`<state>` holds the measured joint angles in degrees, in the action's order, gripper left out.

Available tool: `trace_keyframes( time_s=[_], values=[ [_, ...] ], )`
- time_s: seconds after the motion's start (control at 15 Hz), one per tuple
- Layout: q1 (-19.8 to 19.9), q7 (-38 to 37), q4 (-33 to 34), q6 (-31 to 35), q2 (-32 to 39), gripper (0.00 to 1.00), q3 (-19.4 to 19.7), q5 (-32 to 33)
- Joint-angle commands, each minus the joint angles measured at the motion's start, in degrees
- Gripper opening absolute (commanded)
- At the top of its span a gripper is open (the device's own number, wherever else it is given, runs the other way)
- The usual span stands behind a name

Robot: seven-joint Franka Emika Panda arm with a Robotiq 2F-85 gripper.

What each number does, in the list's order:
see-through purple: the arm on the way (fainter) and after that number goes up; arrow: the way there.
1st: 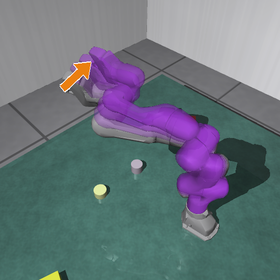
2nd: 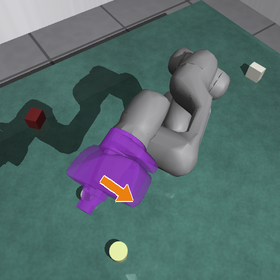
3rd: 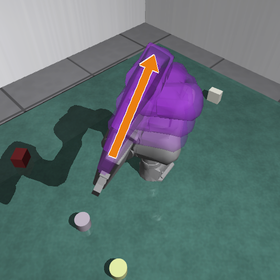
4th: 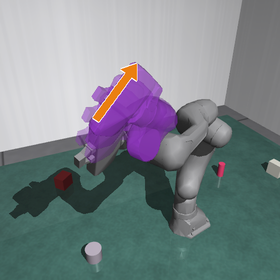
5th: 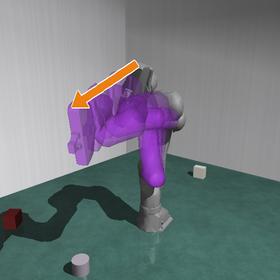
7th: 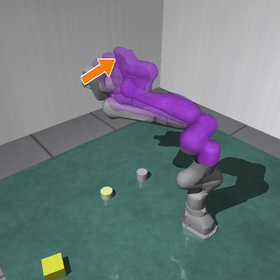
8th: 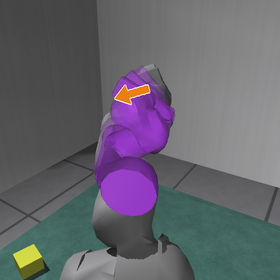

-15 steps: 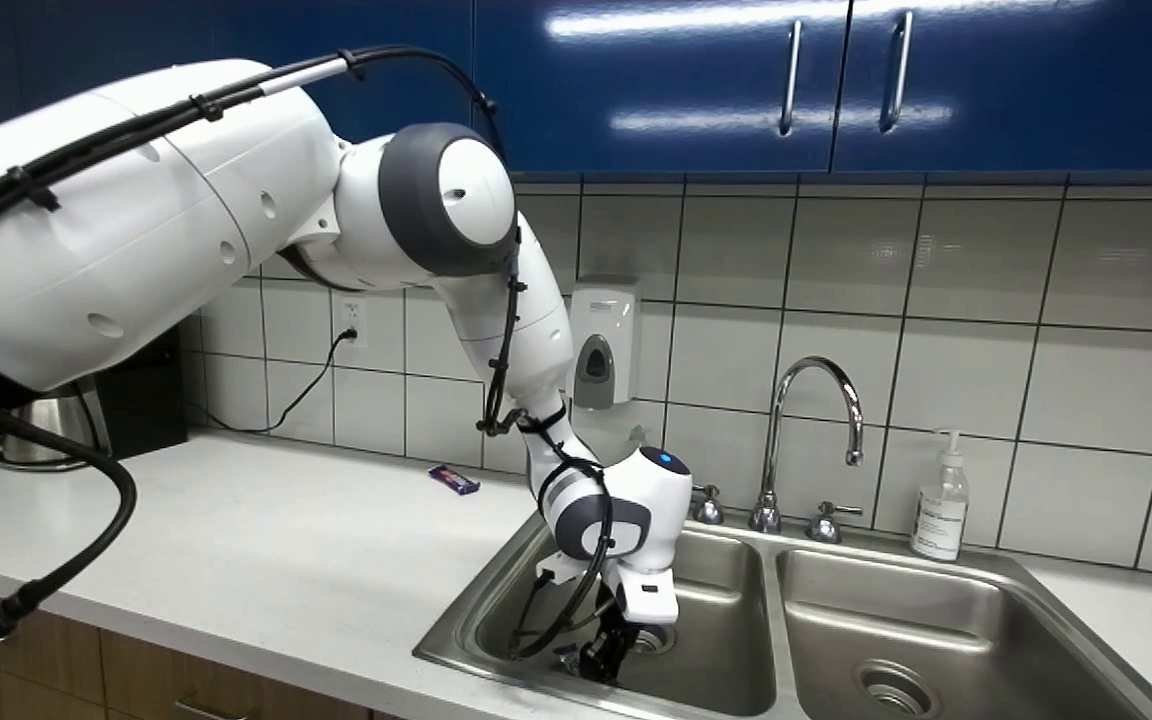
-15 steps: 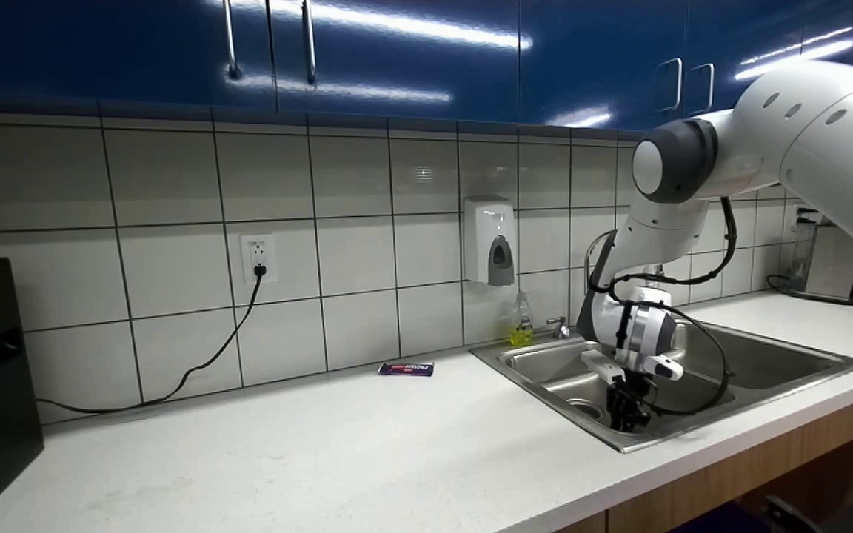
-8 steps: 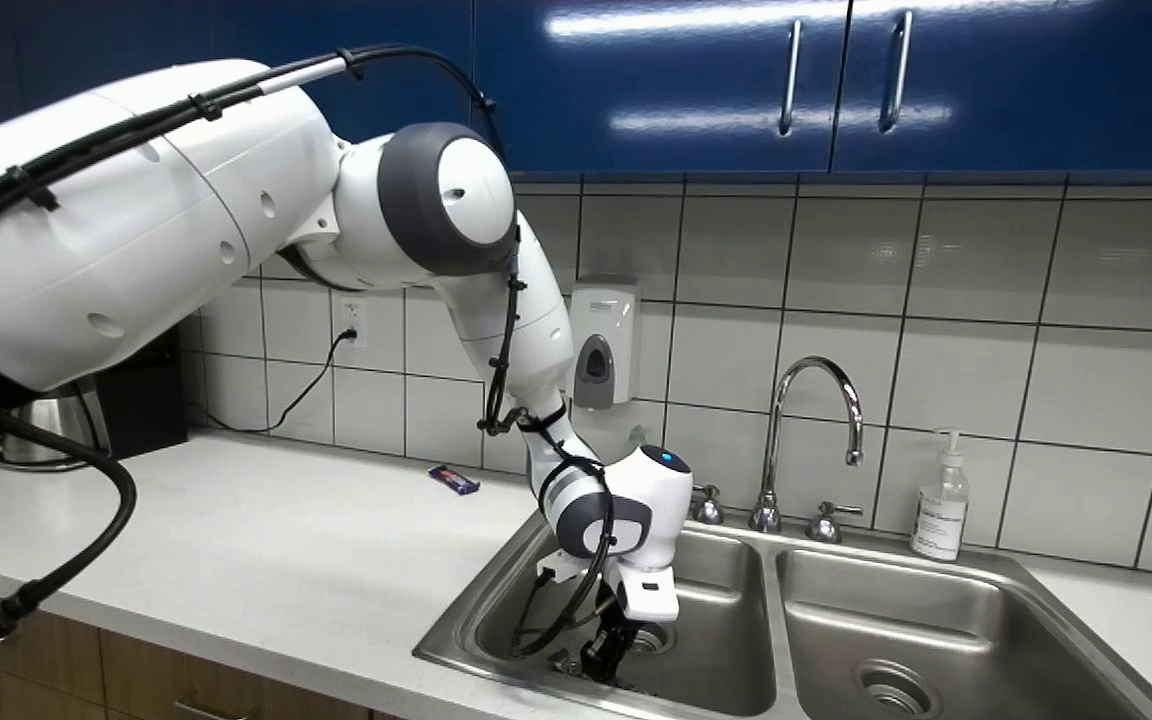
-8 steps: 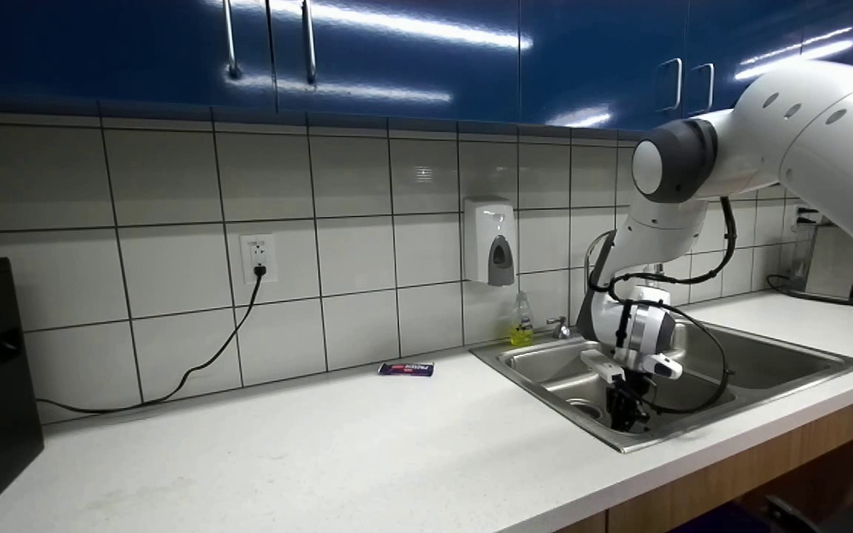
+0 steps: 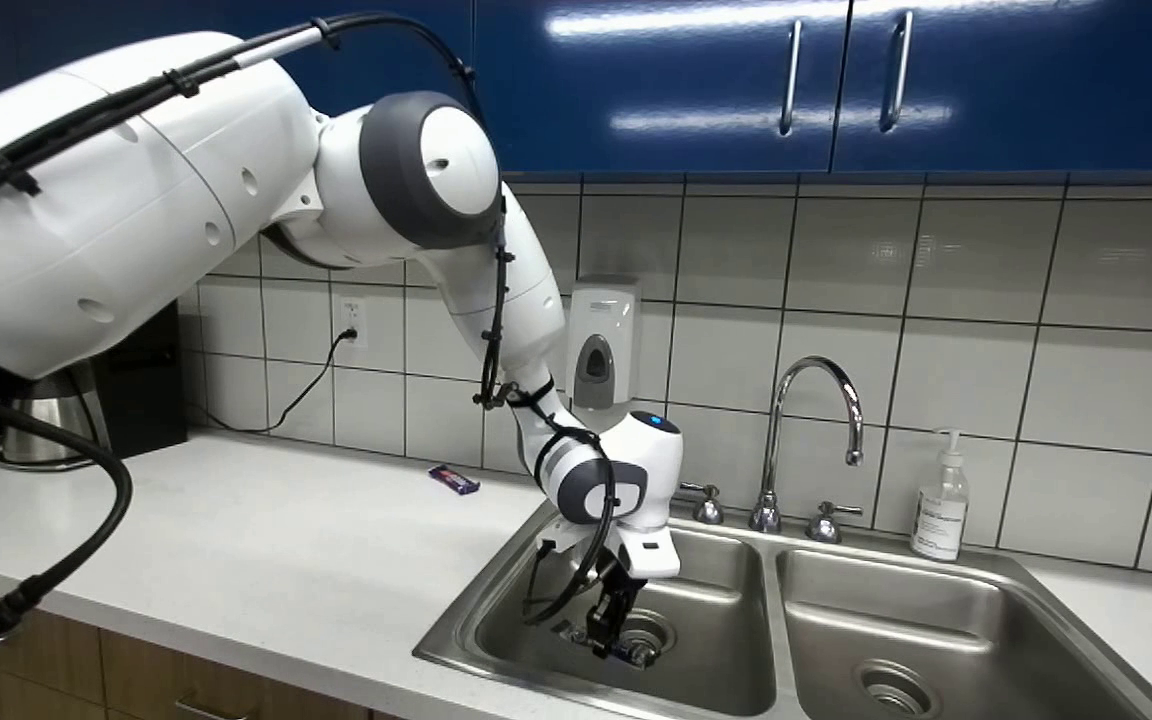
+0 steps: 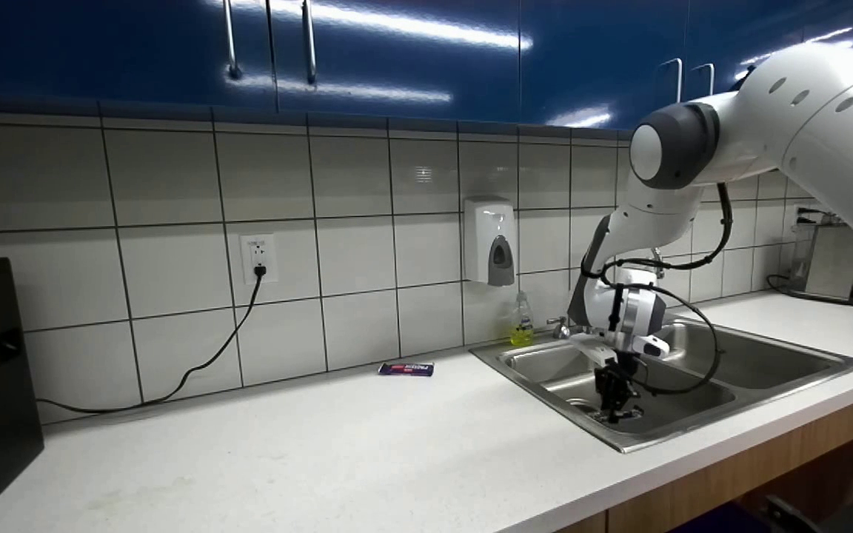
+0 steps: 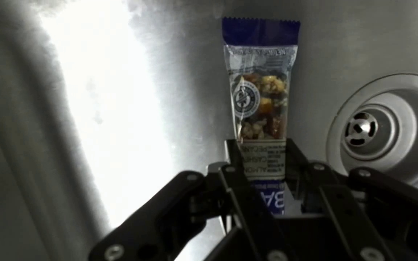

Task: Remove the packet from the sink and put it on the left side of the counter.

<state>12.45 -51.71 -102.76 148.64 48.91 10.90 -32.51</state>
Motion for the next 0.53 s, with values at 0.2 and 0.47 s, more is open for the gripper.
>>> trace_keyframes(
  time_s=[0.2,0.47],
  values=[
    [-0.86,1.8,-6.32,0.27,-10.89,0.08,0.27,4.15],
    [-0.59,8.07,-10.65,-0.65,-17.32,0.08,-0.15,7.41]
  ],
)
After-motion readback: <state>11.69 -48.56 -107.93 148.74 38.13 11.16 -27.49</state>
